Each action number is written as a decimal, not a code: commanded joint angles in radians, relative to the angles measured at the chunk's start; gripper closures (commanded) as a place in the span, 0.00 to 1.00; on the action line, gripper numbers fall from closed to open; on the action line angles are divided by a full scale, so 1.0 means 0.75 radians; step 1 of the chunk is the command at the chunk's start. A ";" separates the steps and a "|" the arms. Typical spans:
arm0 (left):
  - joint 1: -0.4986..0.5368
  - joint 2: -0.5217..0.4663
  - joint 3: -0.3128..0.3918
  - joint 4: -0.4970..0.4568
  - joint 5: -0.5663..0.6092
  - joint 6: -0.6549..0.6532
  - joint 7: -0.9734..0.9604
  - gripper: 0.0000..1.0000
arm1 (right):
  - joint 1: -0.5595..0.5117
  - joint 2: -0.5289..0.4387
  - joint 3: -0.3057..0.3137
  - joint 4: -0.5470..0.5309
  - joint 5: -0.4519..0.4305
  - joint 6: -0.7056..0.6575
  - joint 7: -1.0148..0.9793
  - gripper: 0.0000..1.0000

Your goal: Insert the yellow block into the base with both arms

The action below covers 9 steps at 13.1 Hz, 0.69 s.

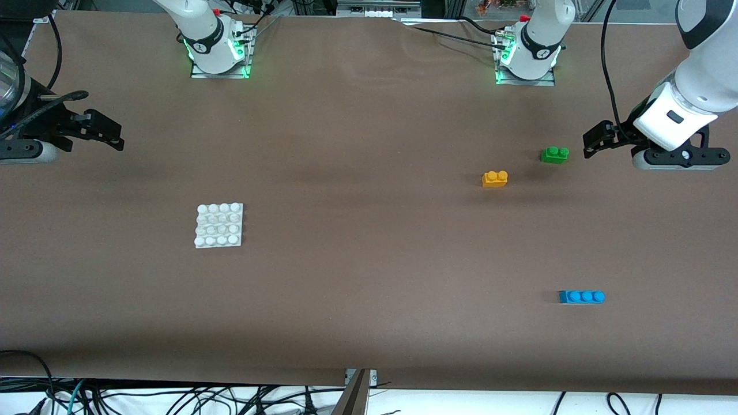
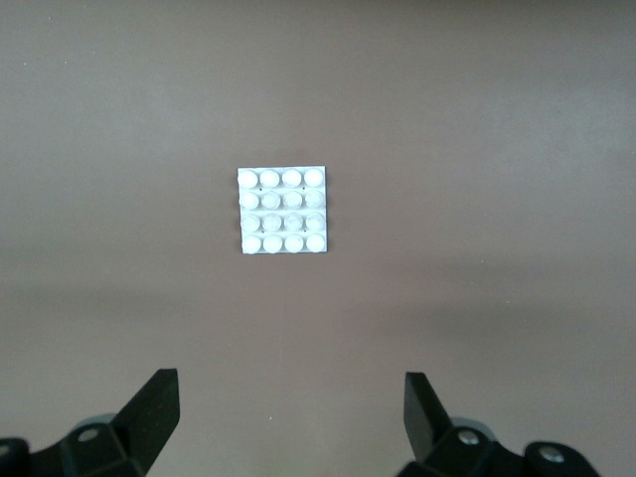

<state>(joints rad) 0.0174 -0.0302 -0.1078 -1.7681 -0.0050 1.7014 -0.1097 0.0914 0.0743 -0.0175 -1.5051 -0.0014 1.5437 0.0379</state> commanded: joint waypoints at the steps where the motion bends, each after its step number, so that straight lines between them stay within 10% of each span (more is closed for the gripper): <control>1: 0.005 0.016 -0.004 0.040 -0.018 -0.033 -0.003 0.00 | -0.007 0.003 0.005 0.009 0.000 -0.001 0.005 0.00; 9: 0.005 0.018 -0.006 0.050 -0.016 -0.033 -0.005 0.00 | -0.013 0.003 0.001 0.009 -0.010 -0.001 -0.022 0.00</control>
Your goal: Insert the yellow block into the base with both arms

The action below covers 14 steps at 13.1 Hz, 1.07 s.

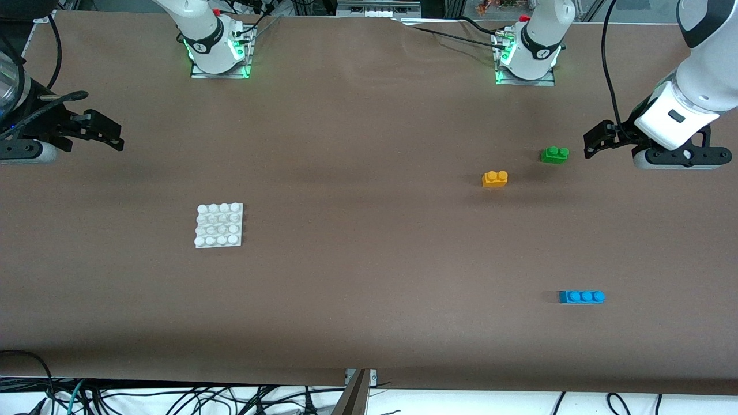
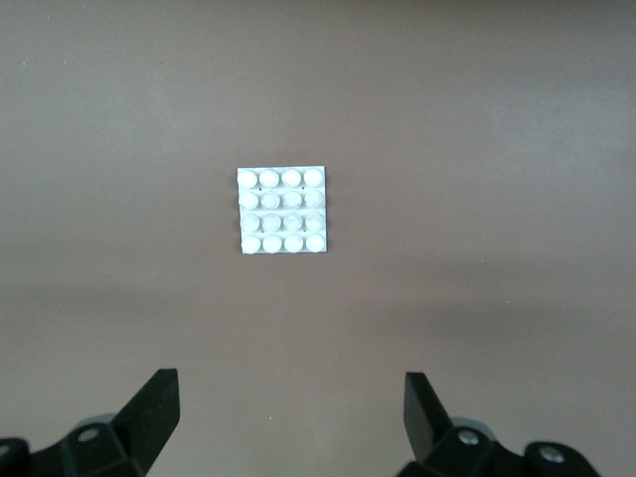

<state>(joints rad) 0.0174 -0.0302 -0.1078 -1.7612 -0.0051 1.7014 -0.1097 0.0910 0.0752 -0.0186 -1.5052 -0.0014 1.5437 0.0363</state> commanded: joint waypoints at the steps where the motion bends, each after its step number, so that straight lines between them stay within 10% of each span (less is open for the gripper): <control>1: 0.005 0.020 -0.006 0.041 -0.016 -0.033 -0.005 0.00 | -0.011 0.002 0.004 0.009 -0.014 -0.001 -0.016 0.00; 14: 0.005 0.036 -0.006 0.057 -0.018 -0.033 -0.005 0.00 | 0.005 0.149 0.013 -0.052 0.002 0.064 0.013 0.00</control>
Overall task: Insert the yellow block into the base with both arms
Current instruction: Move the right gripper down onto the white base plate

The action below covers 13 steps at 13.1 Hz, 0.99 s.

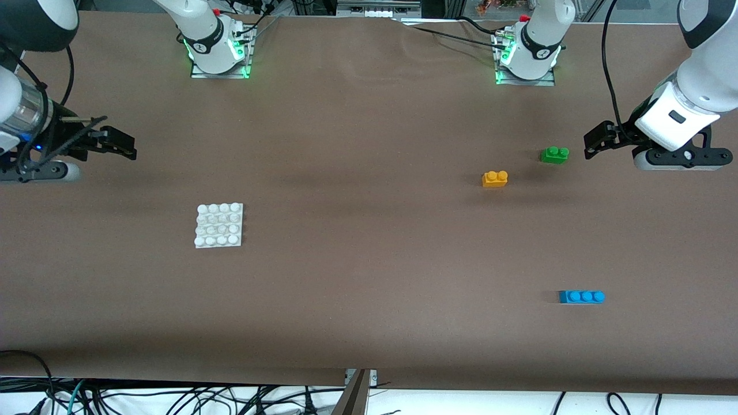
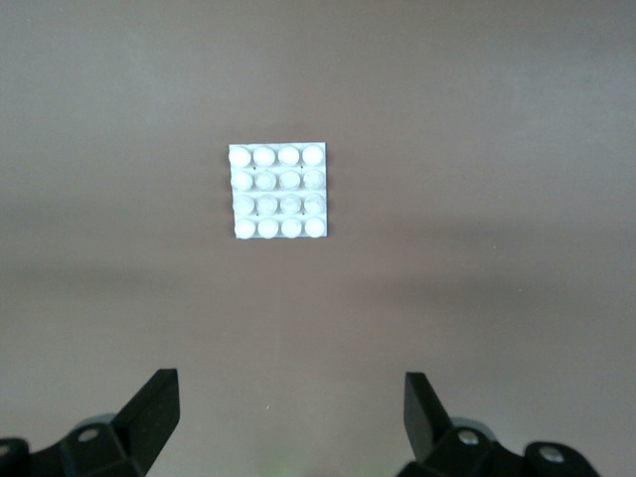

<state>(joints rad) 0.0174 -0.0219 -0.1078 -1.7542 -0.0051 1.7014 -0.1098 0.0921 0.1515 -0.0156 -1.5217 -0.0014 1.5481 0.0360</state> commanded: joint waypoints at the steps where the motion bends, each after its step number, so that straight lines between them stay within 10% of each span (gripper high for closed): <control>1: 0.005 0.025 -0.006 0.050 -0.018 -0.033 -0.005 0.00 | 0.004 0.072 0.007 -0.093 0.002 0.176 0.024 0.00; 13: 0.005 0.025 -0.006 0.050 -0.018 -0.033 -0.005 0.00 | 0.002 0.391 0.013 -0.691 0.057 1.396 0.177 0.00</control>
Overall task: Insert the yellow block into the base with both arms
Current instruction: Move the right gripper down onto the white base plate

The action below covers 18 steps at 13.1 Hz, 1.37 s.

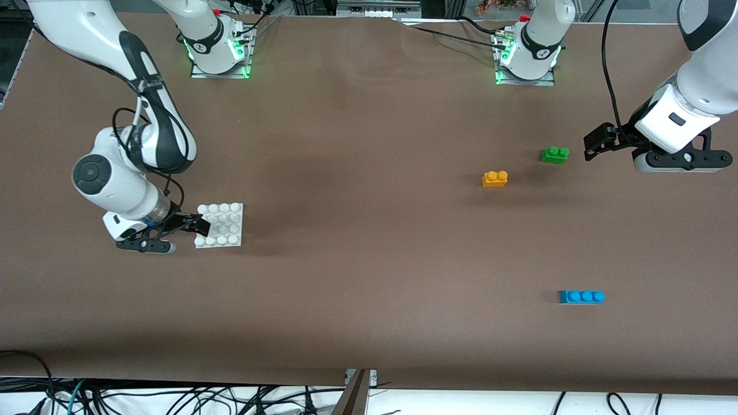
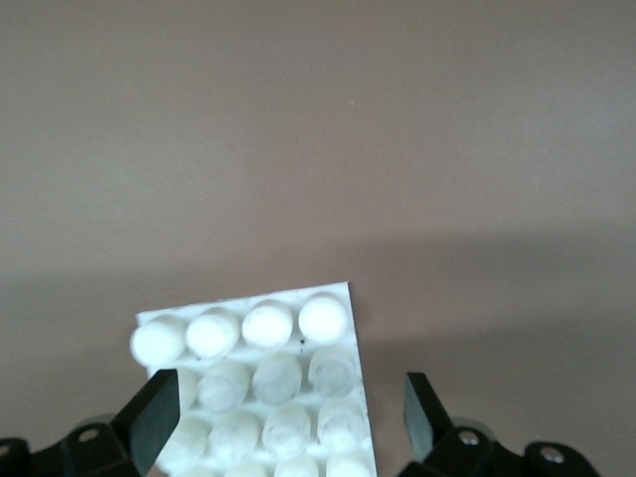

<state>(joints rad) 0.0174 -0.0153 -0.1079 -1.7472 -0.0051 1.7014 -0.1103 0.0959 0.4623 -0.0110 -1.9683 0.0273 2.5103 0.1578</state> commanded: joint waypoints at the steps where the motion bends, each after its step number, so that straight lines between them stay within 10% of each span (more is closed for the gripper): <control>1: 0.005 0.016 -0.005 0.041 -0.018 -0.033 -0.004 0.00 | -0.003 -0.017 0.006 -0.120 0.019 0.148 0.015 0.00; 18: 0.010 0.016 -0.003 0.041 -0.034 -0.033 -0.004 0.00 | -0.011 0.048 0.006 -0.151 0.037 0.204 -0.002 0.00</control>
<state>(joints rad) 0.0174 -0.0153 -0.1079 -1.7471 -0.0087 1.7014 -0.1103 0.0945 0.5055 -0.0111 -2.0682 0.0393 2.6448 0.1604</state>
